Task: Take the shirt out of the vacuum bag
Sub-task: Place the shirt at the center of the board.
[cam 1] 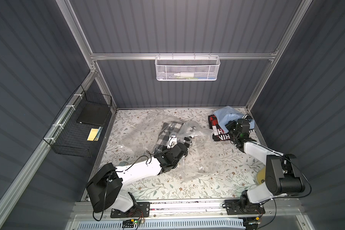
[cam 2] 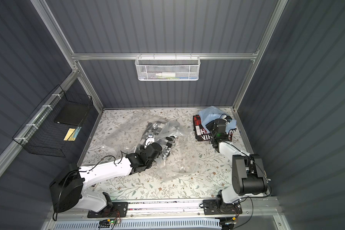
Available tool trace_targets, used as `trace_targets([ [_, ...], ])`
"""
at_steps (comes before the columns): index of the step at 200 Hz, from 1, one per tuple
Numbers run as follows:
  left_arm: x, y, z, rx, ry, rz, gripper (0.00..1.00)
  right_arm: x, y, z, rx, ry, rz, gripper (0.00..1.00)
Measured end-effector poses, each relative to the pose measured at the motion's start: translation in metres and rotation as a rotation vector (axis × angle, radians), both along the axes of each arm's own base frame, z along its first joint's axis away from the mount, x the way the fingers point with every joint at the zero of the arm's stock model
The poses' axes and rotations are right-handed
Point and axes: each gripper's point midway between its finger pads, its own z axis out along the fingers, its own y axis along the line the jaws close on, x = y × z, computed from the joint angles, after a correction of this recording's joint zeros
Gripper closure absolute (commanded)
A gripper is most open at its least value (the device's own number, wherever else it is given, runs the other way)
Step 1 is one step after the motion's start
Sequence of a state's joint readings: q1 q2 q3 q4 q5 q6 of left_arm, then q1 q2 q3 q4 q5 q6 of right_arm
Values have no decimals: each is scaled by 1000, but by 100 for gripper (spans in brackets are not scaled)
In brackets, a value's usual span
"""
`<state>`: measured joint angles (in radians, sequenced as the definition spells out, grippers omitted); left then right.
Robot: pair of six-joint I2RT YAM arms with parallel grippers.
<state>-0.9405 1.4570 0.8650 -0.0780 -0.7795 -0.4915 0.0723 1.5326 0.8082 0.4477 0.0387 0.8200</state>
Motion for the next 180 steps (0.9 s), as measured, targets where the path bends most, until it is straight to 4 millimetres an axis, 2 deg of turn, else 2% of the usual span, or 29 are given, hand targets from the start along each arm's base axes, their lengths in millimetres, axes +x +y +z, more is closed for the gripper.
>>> trace_targets([
  [19,0,1,0,2,-2,2,100,1,7,5,90,-14,35,100],
  [69,0,3,6,-1,-13,6,100,2,42,30,322,-68,183,100],
  [100,0,4,9,9,-20,5,100,-2,52,44,399,-89,220,100],
  [124,0,4,9,24,-19,-2,100,-13,55,51,418,-114,231,100],
  [145,0,4,11,34,-17,-7,100,-23,54,37,416,-101,224,100],
  [180,0,4,13,47,-16,-13,100,-41,52,-13,397,-12,208,100],
])
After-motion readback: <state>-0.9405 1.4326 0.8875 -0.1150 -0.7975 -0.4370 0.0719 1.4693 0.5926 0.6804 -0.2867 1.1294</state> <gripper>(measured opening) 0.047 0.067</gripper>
